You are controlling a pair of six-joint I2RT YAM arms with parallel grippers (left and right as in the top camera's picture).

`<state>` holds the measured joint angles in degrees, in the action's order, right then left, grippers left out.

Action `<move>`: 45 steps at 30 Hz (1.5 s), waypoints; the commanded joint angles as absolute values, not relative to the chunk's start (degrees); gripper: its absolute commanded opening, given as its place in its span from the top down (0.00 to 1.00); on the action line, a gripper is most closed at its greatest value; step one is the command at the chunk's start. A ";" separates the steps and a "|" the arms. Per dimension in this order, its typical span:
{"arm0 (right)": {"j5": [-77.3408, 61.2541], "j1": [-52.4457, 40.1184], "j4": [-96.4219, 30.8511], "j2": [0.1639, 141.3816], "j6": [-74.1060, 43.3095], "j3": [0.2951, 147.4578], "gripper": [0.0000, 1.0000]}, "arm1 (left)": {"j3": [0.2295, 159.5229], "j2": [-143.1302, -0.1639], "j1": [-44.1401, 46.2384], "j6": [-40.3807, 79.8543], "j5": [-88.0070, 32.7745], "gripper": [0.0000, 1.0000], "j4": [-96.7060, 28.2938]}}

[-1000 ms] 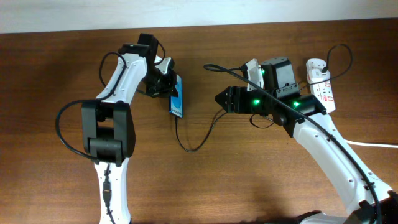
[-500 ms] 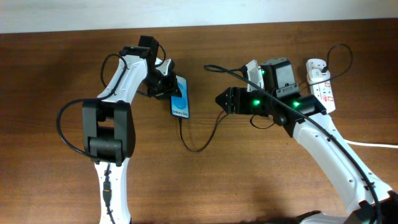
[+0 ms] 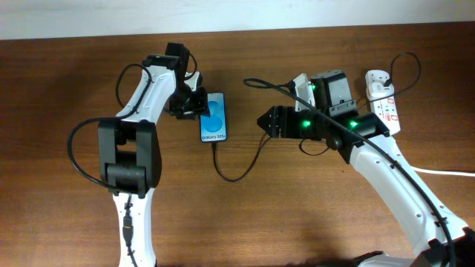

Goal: Plug charger to phone and switch on socket
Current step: 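Lower the connected phone flat onto the table with the left gripper, then move the right gripper to the power strip and press its switch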

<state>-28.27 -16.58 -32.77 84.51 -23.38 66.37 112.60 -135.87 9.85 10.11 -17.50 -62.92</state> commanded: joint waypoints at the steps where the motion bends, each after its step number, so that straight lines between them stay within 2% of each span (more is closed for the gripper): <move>1: -27.53 -16.47 -33.01 84.38 -22.68 67.40 0.27 | 112.36 -135.31 10.09 9.76 -14.96 0.53 -62.57; 2: -27.55 -16.47 -33.08 84.38 -22.37 67.40 0.27 | 112.38 -135.31 10.07 9.78 -14.59 0.57 -62.54; 4: -27.53 -16.45 -33.91 84.20 -19.86 67.72 0.27 | 113.16 -135.04 9.76 9.80 -12.64 0.46 -63.13; 9: -17.39 -13.15 -49.84 82.63 -15.14 77.25 0.19 | 121.43 -125.82 7.64 9.74 -6.17 0.43 -68.27; 14: -14.31 -2.79 -60.40 82.30 -13.69 87.90 0.20 | 123.13 -111.37 7.29 9.32 -6.13 0.40 -68.60; 17: -14.39 4.54 -61.19 82.30 -13.47 89.14 0.20 | 123.13 -105.25 7.27 9.32 -6.13 0.38 -68.86; 18: -14.48 8.40 -61.19 82.39 -13.43 89.12 0.19 | 123.13 -103.13 7.27 9.34 -6.04 0.33 -69.06; 19: -14.48 10.28 -61.21 82.50 -13.08 89.10 0.19 | 123.13 -102.02 7.27 9.34 -5.87 0.20 -69.06; 20: -14.46 13.28 -61.19 82.83 -12.29 89.10 0.19 | 123.13 -100.95 7.29 9.34 -5.63 0.01 -69.06; 22: -10.83 20.32 -61.08 84.31 -12.21 89.03 0.19 | 123.13 -99.26 7.29 9.34 -5.48 0.01 -69.08; 27: -6.15 29.06 -56.71 91.70 -9.87 89.03 0.19 | 123.11 -99.31 7.33 9.37 -5.52 0.01 -69.10; 39: -7.03 30.35 -41.82 112.31 -9.87 89.03 0.14 | 123.11 -99.31 7.33 9.37 -5.52 0.01 -69.10; 45: -7.03 30.28 -37.85 116.44 -9.89 89.03 0.14 | 123.11 -99.31 7.33 9.37 -5.52 0.00 -69.10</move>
<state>-6.90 30.39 -38.59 114.65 -10.31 88.03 122.93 -99.85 7.31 9.89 -5.82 -69.19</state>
